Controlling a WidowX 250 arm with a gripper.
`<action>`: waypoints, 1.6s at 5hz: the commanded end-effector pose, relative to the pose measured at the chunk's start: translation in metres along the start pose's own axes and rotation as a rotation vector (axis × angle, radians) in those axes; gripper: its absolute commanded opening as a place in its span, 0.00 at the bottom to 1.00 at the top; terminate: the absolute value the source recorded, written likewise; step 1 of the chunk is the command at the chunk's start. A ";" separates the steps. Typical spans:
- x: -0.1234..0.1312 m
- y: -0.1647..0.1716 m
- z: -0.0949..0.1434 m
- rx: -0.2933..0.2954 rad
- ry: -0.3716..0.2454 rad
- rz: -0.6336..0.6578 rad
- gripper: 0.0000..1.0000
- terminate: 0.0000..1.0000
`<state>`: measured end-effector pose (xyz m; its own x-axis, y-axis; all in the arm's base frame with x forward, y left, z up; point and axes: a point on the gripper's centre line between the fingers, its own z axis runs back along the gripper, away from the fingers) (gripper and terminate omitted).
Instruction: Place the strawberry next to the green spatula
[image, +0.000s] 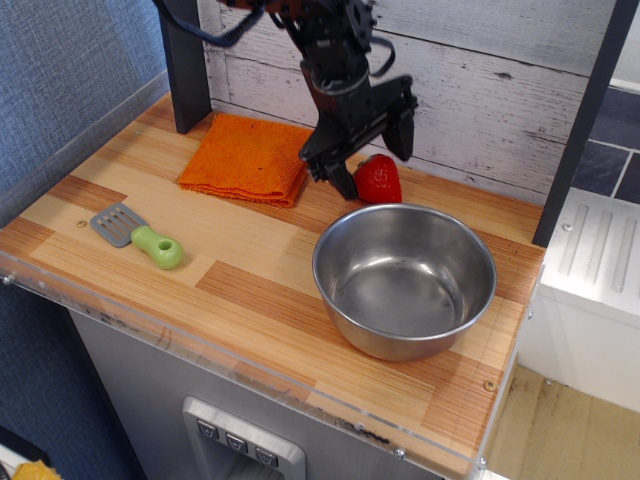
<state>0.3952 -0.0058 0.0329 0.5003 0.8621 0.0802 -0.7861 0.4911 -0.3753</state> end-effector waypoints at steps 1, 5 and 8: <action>0.002 -0.004 0.004 0.062 -0.017 -0.045 1.00 0.00; -0.001 -0.002 0.011 0.079 -0.022 -0.082 0.00 0.00; 0.006 -0.009 0.075 0.118 -0.083 -0.154 0.00 0.00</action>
<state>0.3757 0.0012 0.0798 0.6083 0.7768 0.1630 -0.7507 0.6297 -0.1998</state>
